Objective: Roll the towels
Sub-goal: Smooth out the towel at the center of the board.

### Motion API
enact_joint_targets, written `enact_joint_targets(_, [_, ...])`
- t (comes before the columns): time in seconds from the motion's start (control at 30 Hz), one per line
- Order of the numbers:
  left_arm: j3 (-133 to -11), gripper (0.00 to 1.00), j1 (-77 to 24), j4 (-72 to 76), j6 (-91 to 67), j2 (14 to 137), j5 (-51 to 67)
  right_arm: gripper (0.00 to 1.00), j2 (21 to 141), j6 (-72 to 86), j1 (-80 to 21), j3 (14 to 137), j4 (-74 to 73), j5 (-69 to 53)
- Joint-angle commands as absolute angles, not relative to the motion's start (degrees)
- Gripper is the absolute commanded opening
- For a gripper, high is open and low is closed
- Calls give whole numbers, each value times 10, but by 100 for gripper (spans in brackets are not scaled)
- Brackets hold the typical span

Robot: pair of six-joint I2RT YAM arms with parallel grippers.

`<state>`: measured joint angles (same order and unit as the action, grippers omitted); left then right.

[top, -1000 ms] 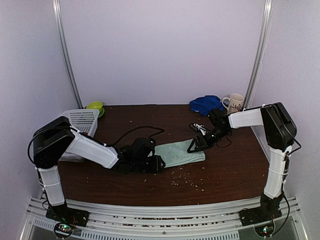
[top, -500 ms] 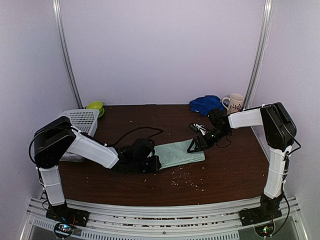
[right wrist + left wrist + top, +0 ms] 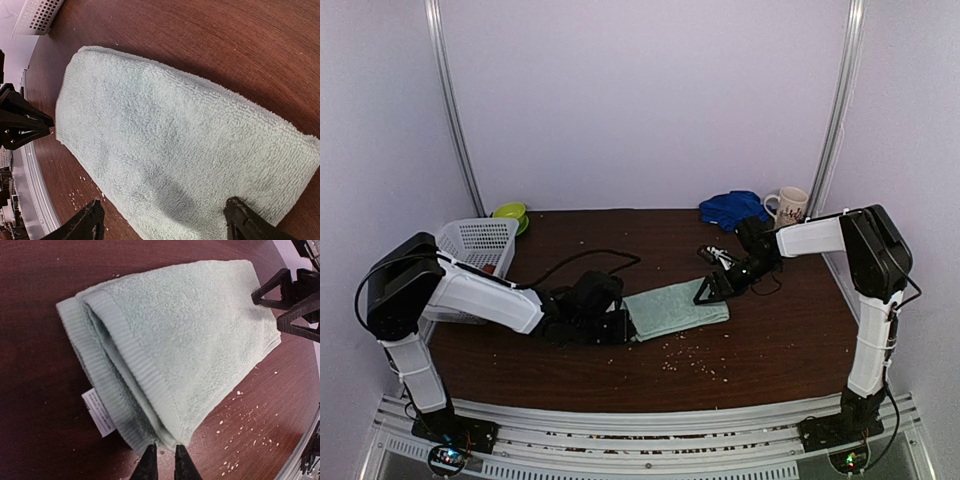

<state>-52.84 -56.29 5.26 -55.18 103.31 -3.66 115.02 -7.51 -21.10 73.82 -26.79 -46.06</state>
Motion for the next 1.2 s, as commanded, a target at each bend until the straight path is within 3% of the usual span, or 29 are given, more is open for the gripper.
enact_joint_targets(0.0, [-513, 23, -563, 31, -543, 1011, -27, 84, 1161, -89, -206, 738, -289, -442])
enact_joint_targets(0.17, [-507, 43, -566, 22, -536, 985, -30, 85, 1138, -130, -205, 756, -343, -459])
enact_joint_targets(0.37, [-553, 77, -564, -39, -493, 937, -124, 86, 1095, -192, -206, 779, -421, -486])
enact_joint_targets(0.5, [-602, 78, -555, -51, -457, 956, -150, 89, 1055, -209, -205, 773, -426, -493])
enact_joint_targets(0.8, [-676, 57, -509, -41, -407, 1069, -117, 88, 1063, -199, -198, 764, -431, -491])
enact_joint_targets(1.03, [-688, 30, -508, 4, -393, 1082, -68, 84, 1086, -189, -193, 756, -423, -486])
enact_joint_targets(1.17, [-679, 13, -509, 36, -395, 1081, -45, 76, 1103, -191, -190, 752, -428, -491])
